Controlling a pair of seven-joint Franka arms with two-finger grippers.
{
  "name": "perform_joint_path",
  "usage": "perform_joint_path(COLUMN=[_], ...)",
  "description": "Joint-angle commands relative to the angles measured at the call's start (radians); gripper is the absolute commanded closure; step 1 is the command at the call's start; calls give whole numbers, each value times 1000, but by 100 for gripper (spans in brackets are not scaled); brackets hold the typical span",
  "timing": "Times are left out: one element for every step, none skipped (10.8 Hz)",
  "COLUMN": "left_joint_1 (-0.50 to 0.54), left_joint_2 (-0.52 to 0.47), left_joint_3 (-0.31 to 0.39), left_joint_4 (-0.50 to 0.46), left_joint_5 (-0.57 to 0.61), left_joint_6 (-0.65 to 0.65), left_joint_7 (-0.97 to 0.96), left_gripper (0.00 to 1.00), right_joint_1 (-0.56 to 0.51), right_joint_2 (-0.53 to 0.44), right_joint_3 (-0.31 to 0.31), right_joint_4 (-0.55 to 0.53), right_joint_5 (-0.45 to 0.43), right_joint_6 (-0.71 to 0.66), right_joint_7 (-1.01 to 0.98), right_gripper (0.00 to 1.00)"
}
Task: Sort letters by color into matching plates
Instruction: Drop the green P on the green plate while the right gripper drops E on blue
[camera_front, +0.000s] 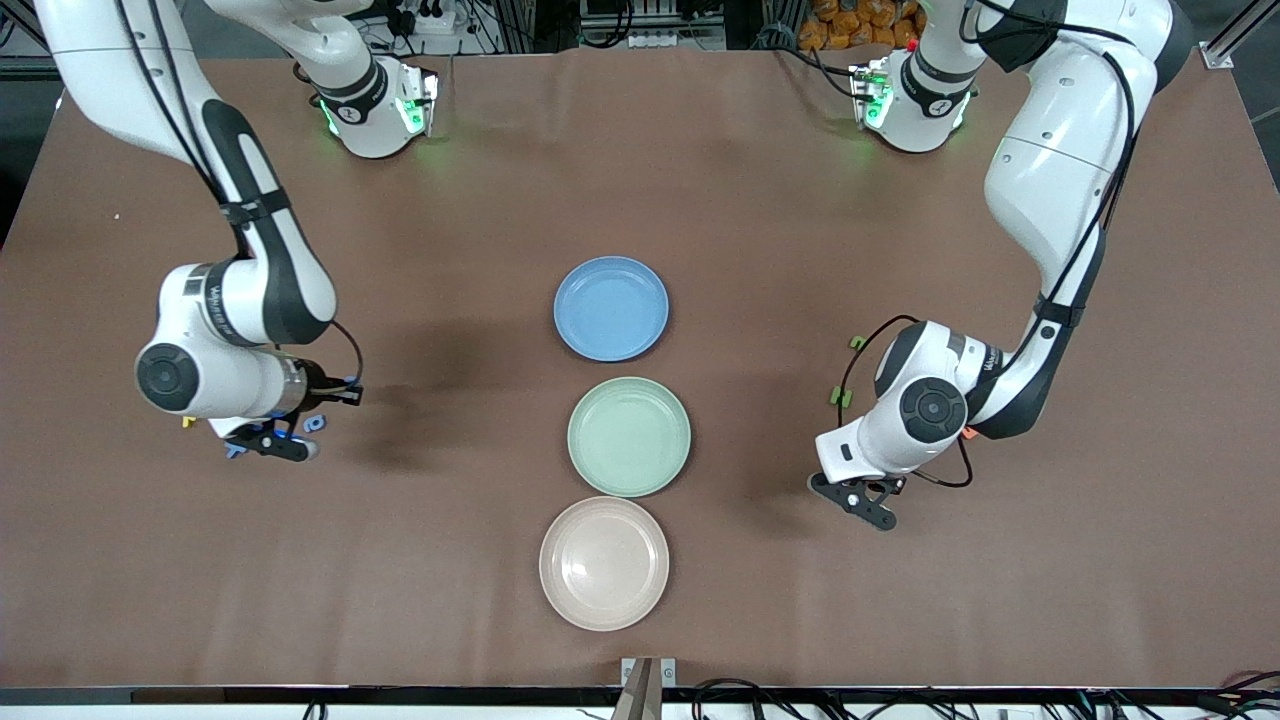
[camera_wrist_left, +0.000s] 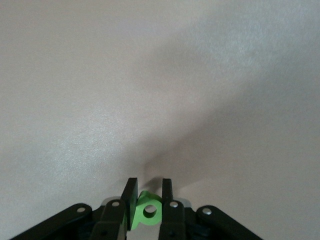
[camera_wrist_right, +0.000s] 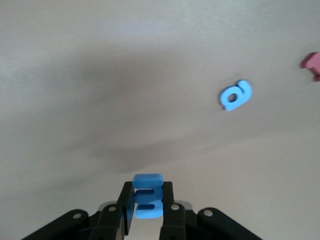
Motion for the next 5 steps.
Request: perform_joint_path(left_joint_1=[-32, -45, -55, -62, -62], left_joint_2=[-26, -27, -29, -30, -33], left_joint_3=[-4, -6, -12, -29, -49], left_joint_4=[-9, -7, -1, 5, 5], left_joint_5=[19, 17, 19, 19, 19], left_joint_6=[-2, -2, -2, -2, -2], left_joint_7=[-129, -184, -244, -293, -361], left_gripper=[100, 100, 100, 100, 100], right_joint_1=[48, 71, 100, 137, 192], right_joint_2=[-20, -30, -37, -42, -49], right_joint_3=[9, 17, 34, 39, 43], right_joint_4=[10, 10, 11, 17, 22], right_joint_5=[0, 7, 19, 26, 26], right_joint_6=[-14, -8, -5, -2, 0], right_joint_7=[16, 16, 24, 45, 100], right_gripper=[100, 100, 100, 100, 100])
